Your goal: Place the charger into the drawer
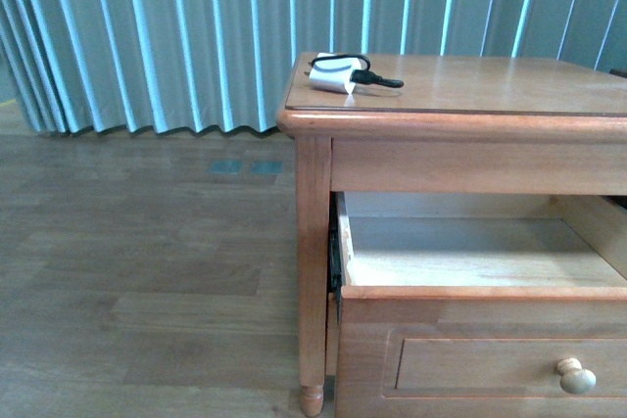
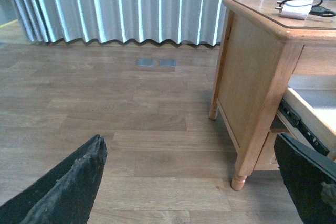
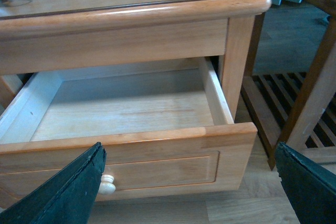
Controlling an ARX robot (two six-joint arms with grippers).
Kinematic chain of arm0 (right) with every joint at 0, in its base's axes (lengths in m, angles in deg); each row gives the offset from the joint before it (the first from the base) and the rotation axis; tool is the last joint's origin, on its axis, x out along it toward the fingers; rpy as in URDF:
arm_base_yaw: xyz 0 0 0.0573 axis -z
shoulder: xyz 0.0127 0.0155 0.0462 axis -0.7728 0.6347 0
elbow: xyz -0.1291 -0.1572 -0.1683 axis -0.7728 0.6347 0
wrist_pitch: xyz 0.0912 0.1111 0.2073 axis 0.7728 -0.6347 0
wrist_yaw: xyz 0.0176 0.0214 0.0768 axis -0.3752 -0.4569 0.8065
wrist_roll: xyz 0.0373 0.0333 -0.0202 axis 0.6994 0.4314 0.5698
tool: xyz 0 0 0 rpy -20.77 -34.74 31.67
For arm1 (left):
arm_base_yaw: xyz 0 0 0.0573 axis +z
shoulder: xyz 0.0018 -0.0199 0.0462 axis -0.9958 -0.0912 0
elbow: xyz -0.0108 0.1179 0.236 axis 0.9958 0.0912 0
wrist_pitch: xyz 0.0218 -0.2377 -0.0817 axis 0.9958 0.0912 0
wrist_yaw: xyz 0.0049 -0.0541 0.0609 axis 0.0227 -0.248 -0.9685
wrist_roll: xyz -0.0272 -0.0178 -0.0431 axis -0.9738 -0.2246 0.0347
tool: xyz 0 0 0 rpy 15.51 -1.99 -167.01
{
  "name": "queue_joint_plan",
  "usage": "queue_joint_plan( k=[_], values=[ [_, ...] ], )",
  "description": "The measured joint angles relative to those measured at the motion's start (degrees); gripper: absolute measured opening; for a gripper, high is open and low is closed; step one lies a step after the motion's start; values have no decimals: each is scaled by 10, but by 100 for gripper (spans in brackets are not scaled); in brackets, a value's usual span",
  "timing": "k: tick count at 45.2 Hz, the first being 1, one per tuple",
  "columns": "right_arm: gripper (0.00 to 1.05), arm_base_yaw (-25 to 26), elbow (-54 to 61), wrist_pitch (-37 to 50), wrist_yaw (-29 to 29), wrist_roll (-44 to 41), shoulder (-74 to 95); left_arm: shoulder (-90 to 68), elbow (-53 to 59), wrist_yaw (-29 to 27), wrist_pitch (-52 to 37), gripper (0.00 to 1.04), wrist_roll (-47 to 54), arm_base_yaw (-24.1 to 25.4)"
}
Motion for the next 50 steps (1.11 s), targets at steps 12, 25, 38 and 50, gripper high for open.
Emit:
queue_joint_plan(
  k=[12, 25, 38, 50],
  values=[
    [96, 97, 0, -21, 71, 28, -30, 0, 0, 0, 0, 99, 0, 0],
    [96, 100, 0, -22, 74, 32, -31, 0, 0, 0, 0, 99, 0, 0],
    [96, 100, 0, -22, 74, 32, -31, 0, 0, 0, 0, 99, 0, 0],
    [96, 100, 0, -22, 74, 32, -31, 0, 0, 0, 0, 99, 0, 0]
  ],
)
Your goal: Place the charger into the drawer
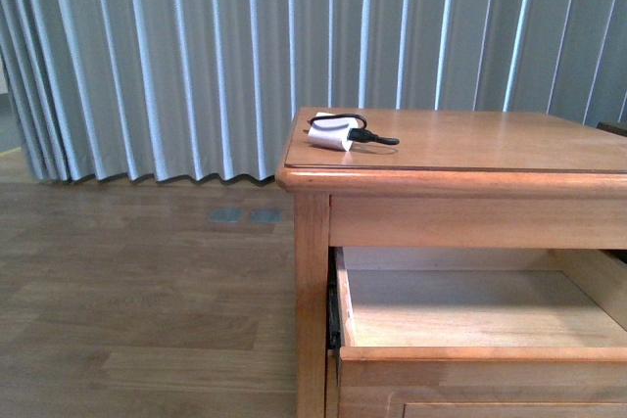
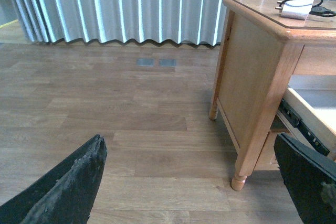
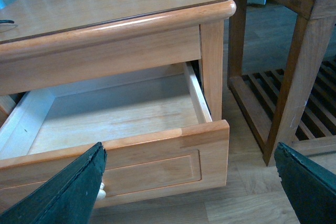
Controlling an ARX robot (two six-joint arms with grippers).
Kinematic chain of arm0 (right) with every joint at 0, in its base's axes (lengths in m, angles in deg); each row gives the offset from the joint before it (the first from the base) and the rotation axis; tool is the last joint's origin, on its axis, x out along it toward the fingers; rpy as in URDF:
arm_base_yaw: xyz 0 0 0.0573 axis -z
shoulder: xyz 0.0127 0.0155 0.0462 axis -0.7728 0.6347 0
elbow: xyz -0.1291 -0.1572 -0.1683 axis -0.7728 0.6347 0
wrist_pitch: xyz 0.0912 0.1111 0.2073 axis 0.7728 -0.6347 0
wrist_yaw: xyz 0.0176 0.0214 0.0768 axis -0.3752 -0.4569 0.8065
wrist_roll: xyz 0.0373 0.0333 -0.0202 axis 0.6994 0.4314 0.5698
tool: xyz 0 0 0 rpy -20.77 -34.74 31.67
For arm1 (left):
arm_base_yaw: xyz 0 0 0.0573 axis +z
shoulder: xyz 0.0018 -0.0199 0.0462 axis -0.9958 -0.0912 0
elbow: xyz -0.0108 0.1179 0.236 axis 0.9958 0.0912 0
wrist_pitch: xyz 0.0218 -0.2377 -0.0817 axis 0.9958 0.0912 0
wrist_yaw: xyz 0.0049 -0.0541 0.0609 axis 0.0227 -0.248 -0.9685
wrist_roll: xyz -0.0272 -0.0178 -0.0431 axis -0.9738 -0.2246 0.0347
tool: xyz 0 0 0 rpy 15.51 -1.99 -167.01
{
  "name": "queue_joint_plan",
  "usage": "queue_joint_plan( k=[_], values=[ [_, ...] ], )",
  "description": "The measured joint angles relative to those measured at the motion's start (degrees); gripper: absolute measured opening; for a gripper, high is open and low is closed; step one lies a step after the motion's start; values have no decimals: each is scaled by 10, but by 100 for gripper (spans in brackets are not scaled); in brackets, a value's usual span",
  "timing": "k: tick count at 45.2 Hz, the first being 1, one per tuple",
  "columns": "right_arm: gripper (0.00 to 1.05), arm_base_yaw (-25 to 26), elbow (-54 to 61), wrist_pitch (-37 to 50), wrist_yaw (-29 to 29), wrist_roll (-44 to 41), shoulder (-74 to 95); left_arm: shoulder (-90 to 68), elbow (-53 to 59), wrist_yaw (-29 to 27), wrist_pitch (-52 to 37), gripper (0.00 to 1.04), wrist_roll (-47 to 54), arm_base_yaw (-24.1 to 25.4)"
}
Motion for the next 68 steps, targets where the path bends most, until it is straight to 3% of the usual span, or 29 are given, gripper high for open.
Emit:
queue_joint_plan(
  k=[17, 18, 21, 23, 25, 27, 30, 37, 52, 62, 68],
  values=[
    [96, 0, 0, 0, 0, 0, 0, 0, 0, -1, 0, 99, 0, 0],
    [96, 0, 0, 0, 0, 0, 0, -6, 0, -32, -8, 99, -3, -10],
    [96, 0, 0, 0, 0, 0, 0, -86, 0, -337, -108, 99, -43, -119],
    [96, 0, 0, 0, 0, 0, 0, -122, -1, -467, -118, 99, -64, -175],
    [96, 0, 0, 0, 0, 0, 0, -154, -3, -536, -139, 99, -73, -200],
    [96, 0, 0, 0, 0, 0, 0, -181, -9, -552, -164, 99, -74, -209],
    [96, 0, 0, 0, 0, 0, 0, -224, -28, -538, -194, 99, -79, -212],
    [96, 0, 0, 0, 0, 0, 0, -329, -84, -451, -233, 99, -101, -212],
    [96, 0, 0, 0, 0, 0, 0, -553, -229, -198, -246, 99, -114, -203],
    [96, 0, 0, 0, 0, 0, 0, -679, -334, -92, -248, 99, -101, -208],
    [96, 0, 0, 0, 0, 0, 0, -763, -413, -62, -235, 99, -101, -203]
  ],
)
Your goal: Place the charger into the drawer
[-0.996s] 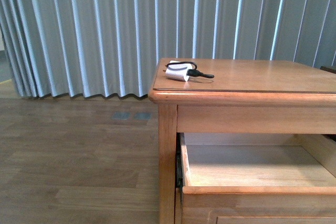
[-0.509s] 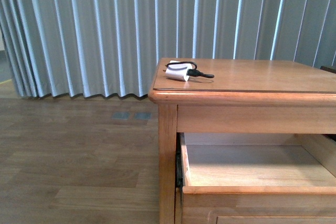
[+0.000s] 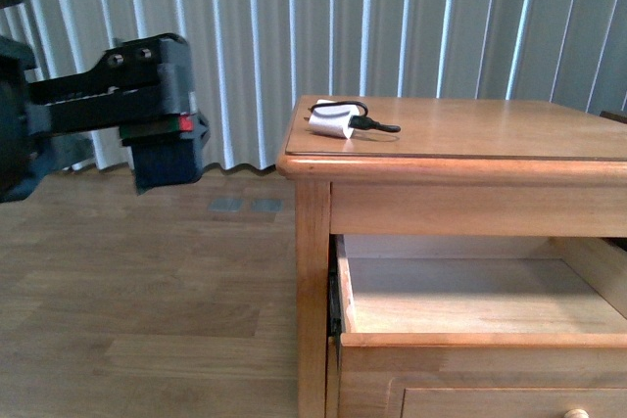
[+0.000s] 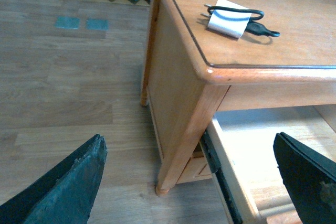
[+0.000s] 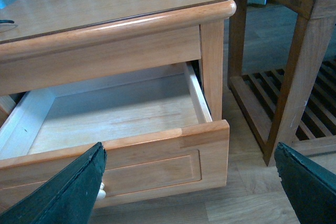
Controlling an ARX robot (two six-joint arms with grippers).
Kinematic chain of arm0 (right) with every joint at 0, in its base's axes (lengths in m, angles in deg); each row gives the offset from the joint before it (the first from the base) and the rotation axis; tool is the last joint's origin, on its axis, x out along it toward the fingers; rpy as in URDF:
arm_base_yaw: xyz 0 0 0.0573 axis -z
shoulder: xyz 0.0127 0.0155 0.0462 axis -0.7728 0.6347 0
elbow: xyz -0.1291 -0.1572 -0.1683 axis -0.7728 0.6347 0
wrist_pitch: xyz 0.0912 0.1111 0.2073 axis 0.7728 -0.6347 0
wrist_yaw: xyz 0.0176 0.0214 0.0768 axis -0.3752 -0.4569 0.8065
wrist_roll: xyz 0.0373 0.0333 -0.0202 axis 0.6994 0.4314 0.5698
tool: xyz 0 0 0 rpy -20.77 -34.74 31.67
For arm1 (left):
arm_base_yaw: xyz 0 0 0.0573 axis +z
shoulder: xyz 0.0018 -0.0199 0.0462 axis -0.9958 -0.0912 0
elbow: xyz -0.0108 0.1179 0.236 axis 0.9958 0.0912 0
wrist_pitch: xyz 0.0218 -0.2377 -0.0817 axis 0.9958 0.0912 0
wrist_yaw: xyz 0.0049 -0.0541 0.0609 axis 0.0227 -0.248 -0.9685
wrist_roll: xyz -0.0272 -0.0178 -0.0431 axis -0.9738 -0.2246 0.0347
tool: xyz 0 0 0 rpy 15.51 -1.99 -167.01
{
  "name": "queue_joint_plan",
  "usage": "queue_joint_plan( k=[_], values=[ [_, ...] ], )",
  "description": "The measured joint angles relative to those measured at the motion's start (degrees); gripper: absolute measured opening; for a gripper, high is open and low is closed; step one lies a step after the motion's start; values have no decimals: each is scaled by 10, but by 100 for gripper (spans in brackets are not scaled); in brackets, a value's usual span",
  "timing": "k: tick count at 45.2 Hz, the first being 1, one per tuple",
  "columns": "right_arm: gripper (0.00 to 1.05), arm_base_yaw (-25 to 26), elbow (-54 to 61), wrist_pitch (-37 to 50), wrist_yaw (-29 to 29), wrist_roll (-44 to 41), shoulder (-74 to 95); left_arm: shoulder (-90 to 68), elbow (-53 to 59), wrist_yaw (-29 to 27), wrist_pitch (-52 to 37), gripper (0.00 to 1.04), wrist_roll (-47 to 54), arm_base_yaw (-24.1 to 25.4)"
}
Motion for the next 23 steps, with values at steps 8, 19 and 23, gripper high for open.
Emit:
queue_joint_plan(
  k=[8, 19, 23],
  values=[
    [96, 0, 0, 0, 0, 0, 0, -106, -127, 54, 21, 99, -14, 16],
    [96, 0, 0, 0, 0, 0, 0, -268, -313, 93, 71, 99, -31, 16],
    [96, 0, 0, 0, 0, 0, 0, -316, -379, 100, 88, 99, -35, 12]
  ],
)
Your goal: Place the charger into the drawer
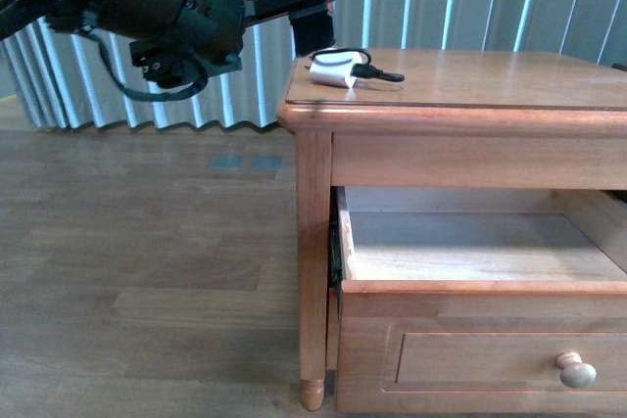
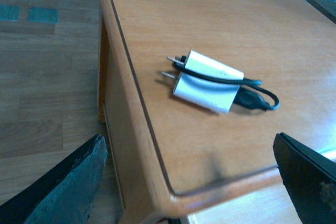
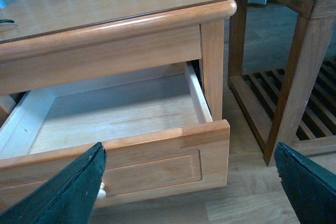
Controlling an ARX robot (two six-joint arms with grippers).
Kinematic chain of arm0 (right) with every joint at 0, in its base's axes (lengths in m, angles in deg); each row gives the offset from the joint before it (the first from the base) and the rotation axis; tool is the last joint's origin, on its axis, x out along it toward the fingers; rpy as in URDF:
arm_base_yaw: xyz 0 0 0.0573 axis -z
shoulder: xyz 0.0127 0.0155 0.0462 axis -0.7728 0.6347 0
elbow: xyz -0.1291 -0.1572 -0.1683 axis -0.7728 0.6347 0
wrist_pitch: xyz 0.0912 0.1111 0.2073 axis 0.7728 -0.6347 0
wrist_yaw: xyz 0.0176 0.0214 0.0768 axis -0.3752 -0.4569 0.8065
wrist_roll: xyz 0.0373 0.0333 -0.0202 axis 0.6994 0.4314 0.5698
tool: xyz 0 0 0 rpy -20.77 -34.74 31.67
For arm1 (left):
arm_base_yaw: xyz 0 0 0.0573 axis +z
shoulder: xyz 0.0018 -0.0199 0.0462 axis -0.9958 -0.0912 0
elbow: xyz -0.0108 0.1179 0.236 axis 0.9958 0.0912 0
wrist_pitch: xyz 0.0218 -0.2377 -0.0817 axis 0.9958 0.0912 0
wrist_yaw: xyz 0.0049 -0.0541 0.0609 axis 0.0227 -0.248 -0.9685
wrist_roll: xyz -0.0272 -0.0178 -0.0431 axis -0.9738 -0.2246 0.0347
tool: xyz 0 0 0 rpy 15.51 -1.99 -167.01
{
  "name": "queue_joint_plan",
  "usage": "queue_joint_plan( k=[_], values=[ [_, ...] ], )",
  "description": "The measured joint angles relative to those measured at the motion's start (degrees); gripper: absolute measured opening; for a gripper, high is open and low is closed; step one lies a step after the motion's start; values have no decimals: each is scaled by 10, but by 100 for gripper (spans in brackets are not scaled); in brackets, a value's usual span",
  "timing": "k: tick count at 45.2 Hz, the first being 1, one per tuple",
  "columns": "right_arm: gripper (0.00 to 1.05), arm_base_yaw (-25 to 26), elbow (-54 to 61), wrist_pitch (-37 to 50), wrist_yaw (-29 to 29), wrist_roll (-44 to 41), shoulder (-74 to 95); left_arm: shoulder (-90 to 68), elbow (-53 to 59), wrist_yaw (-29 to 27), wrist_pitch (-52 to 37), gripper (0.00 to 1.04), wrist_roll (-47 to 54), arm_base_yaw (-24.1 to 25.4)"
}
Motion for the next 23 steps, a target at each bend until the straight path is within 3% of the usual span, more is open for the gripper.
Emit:
queue_joint_plan(
  k=[11, 12, 23],
  values=[
    [96, 0, 0, 0, 0, 0, 0, -98, -144, 19, 47, 99, -4, -16],
    [96, 0, 0, 0, 0, 0, 0, -172, -253, 29, 84, 99, -10, -29],
    [96, 0, 0, 0, 0, 0, 0, -225, -321, 28, 102, 99, -14, -34]
  ],
)
